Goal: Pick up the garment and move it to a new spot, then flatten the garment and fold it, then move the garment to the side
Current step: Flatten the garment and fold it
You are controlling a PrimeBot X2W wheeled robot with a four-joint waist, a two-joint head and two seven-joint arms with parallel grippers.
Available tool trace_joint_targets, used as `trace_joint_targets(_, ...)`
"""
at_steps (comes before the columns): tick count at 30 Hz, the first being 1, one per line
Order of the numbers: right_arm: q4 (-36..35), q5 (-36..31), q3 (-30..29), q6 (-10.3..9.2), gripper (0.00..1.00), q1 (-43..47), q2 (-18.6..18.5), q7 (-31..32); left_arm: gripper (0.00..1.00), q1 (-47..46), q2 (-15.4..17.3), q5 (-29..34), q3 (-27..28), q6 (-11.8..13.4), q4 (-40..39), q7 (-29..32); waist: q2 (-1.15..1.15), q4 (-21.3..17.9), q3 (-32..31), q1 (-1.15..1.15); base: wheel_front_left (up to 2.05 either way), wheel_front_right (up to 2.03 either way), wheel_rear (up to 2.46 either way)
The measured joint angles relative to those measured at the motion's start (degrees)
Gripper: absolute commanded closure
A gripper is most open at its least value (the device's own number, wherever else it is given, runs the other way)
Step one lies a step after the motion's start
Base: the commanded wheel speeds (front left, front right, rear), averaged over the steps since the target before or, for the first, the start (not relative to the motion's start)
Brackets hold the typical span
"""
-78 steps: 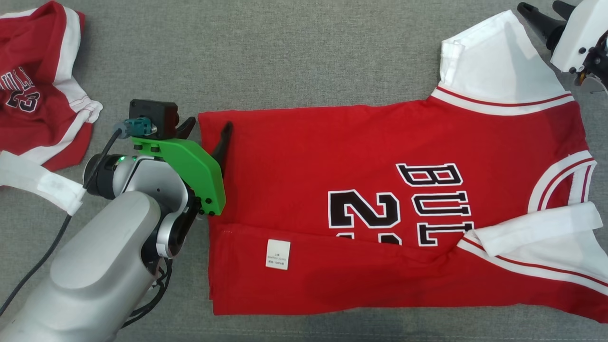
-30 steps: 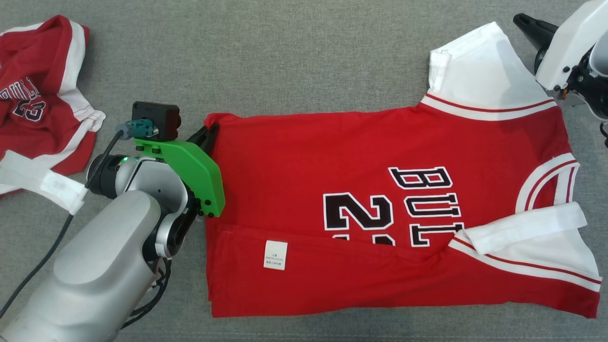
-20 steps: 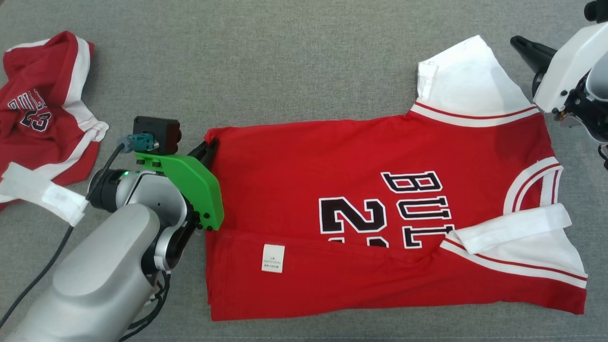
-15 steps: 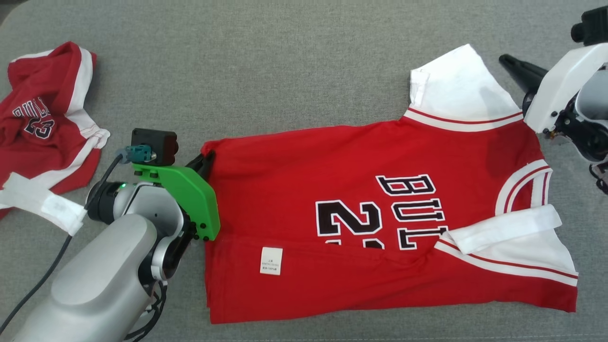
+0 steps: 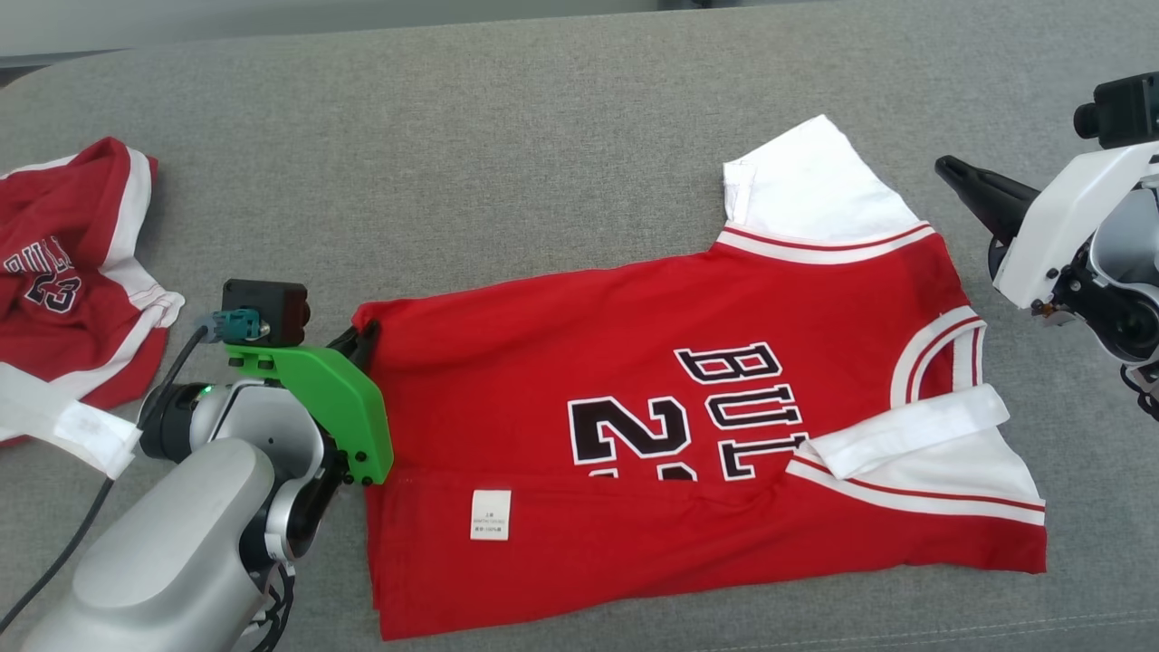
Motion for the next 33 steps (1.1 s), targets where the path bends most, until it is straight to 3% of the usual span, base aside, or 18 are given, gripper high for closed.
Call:
trace_joint_targets(1,-0.1,0.0,0.0,0.0,0.91,0.0,0.1,-0.1,0.77,0.0,0.0,-0.1,0.1,0.0,0.1,-0.1,0.0,-0.2,0.0,0.0,0.0,0.0,0.0)
trace_joint_targets(2,-0.2,0.0,0.0,0.0,0.79,0.0,0.1,-0.1,0.55,0.0,0.1,-0.1,0.2,0.0,0.3,-0.1,0.0,-0.4,0.0,0.0,0.0,0.0,0.0)
trace_joint_targets(3,-0.2,0.0,0.0,0.0,0.64,0.1,0.2,-0.1,0.0,0.0,0.0,-0.1,0.2,0.0,0.5,-0.2,0.0,-0.6,0.0,0.0,0.0,0.0,0.0)
trace_joint_targets(4,-0.2,0.0,0.0,0.0,0.28,0.1,0.3,-0.2,0.0,0.0,0.0,-0.1,0.2,0.0,0.8,-0.3,0.0,-0.7,0.0,0.0,0.0,0.0,0.0)
trace_joint_targets(5,-0.3,0.0,-0.1,0.0,0.0,0.1,0.4,-0.3,0.0,-0.1,0.0,-0.1,0.2,0.1,1.0,-0.3,0.0,-0.9,0.0,0.0,0.0,0.0,0.0)
trace_joint_targets(16,-0.3,-0.5,-0.6,0.0,0.0,2.3,1.5,-2.8,0.0,0.0,0.2,-0.1,1.5,0.5,2.4,-3.6,0.0,-1.6,-2.7,0.0,0.0,0.0,0.0)
trace_joint_targets(28,-2.9,-6.7,-3.3,0.01,0.0,12.7,2.0,-18.6,0.0,9.3,2.3,-0.2,5.1,2.5,-3.4,-15.4,0.0,-2.5,-9.0,0.0,0.0,0.0,0.0)
trace_joint_targets(33,-2.8,-12.9,-8.7,0.01,0.0,18.1,3.0,-21.8,0.0,14.4,2.6,-0.5,6.0,2.2,-4.5,-20.8,0.0,-3.0,-11.0,0.0,0.0,0.0,0.0)
